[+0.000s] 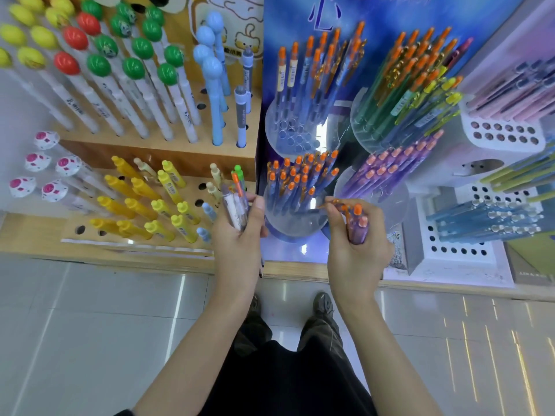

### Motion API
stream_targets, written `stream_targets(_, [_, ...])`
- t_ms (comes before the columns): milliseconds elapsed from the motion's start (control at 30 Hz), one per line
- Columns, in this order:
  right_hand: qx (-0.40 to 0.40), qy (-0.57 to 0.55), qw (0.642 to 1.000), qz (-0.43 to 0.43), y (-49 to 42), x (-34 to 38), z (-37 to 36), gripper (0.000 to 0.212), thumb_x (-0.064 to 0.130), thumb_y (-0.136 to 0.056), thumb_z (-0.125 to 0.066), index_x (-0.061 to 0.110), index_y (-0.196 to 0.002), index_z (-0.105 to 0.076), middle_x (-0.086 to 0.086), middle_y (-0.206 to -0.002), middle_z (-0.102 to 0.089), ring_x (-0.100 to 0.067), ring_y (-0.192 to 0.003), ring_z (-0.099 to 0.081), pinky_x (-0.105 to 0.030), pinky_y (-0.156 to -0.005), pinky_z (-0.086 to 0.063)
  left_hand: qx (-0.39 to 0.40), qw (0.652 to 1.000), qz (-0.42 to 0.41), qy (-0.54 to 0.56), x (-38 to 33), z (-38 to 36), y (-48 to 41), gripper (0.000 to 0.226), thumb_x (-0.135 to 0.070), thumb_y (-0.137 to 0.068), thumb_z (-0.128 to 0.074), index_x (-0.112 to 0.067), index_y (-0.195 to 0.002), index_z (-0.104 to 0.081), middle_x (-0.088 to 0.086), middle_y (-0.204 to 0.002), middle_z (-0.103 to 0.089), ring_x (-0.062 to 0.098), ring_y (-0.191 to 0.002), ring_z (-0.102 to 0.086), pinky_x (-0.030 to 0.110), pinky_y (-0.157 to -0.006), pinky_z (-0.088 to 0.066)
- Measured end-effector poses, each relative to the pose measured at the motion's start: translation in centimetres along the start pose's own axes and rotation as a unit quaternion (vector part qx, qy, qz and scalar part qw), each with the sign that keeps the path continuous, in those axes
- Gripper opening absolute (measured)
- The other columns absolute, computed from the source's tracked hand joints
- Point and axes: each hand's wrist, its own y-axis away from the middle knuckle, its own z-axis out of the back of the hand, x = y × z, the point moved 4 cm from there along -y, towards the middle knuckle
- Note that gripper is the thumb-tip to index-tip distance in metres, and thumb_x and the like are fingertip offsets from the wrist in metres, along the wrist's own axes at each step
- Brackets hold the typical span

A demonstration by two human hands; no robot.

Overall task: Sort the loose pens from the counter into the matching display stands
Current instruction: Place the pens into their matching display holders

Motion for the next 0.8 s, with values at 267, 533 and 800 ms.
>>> stream_targets(267, [-0.008,0.030,0.999,0.018,-0.05,-0.43,-1.20,0.014,0.028,-0.086,-0.065,0.019,-0.094,-0.059,0.007,-0.084,-0.065,-0.006,-0.066,-0.059,-0.012,-0.061,-0.044,0.024,0.999,0.006,0.027,-0.09,0.32,0.13,0.010,-0.020,-0.094,-0.058,-0.024,-0.085,-0.060,-0.009,-0.061,-0.062,0.002,-0.057,-0.058,0.014,-0.057,-0.047])
stream_targets(533, [-0.032,0.087,0.995,0.034,0.09,-0.69,-0.88,0.012,0.010,-0.086,-0.066,0.005,-0.095,-0.061,-0.003,-0.077,-0.069,-0.016,-0.063,-0.059,-0.018,-0.057,-0.043,0.035,0.999,-0.001,0.022,0.02,0.41,0.09,0.009,-0.022,-0.095,-0.057,-0.026,-0.087,-0.060,-0.010,-0.063,-0.062,0.002,-0.060,-0.058,0.014,-0.058,-0.047])
stream_targets(800, [-0.016,0.067,0.997,0.018,0.66,-0.54,-1.13,0.012,0.012,-0.085,-0.067,0.007,-0.095,-0.062,-0.002,-0.079,-0.070,-0.015,-0.062,-0.057,-0.019,-0.057,-0.042,0.036,0.999,-0.003,0.025,0.10,0.38,0.07,0.014,-0.022,-0.095,-0.056,-0.029,-0.084,-0.060,-0.010,-0.061,-0.060,0.005,-0.057,-0.056,0.019,-0.058,-0.048])
